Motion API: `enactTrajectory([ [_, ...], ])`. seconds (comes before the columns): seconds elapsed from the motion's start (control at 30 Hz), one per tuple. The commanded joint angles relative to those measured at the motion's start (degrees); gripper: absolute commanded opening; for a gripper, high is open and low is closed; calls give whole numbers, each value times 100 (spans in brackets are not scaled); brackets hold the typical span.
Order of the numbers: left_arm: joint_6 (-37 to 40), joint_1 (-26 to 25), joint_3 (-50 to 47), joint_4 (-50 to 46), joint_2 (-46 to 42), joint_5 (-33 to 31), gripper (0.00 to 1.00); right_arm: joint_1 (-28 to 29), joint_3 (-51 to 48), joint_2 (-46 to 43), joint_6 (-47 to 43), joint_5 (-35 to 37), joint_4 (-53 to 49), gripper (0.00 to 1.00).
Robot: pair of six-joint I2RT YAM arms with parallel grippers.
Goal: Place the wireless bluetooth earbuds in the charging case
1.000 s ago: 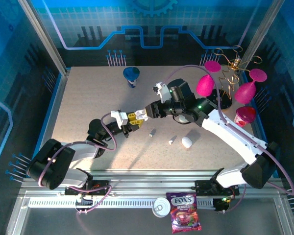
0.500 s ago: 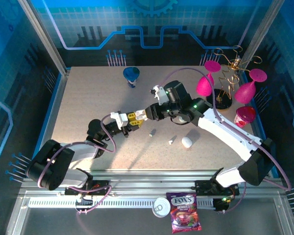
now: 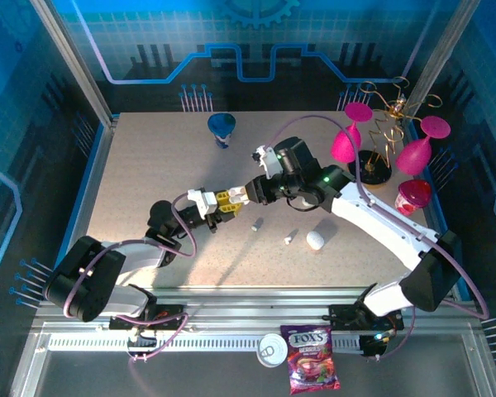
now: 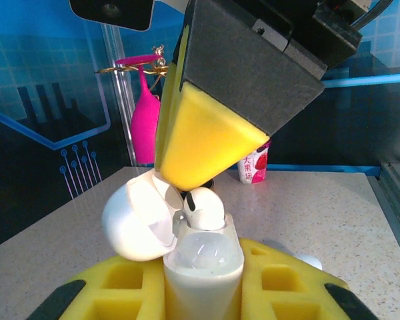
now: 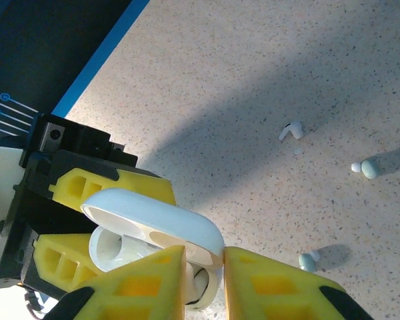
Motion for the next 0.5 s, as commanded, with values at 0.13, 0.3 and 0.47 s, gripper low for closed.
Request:
enactTrajectory([
  [0.13, 367, 5, 72, 437, -118, 186, 0, 46, -202, -529, -74, 8, 200, 32],
  [0.3, 387, 4, 137, 432, -64, 186, 0, 148, -194, -427, 50, -47, 183, 33],
  [0.47, 373, 5, 212, 438, -43, 227, 0, 274, -211, -290, 73, 53, 189, 34],
])
